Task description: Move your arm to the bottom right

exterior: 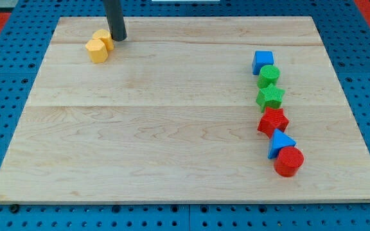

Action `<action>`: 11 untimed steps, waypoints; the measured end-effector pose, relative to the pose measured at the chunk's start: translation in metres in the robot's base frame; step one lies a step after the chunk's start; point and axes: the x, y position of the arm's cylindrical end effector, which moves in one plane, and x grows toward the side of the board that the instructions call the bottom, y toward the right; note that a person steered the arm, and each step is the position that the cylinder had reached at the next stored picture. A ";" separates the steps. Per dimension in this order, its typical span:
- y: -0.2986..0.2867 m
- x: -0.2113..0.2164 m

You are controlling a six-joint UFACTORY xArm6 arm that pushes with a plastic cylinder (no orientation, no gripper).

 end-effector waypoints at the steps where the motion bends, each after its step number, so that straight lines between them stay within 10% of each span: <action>1: -0.012 0.000; 3: 0.098 0.059; 7: 0.250 0.343; 10: 0.388 0.345; 11: 0.352 0.322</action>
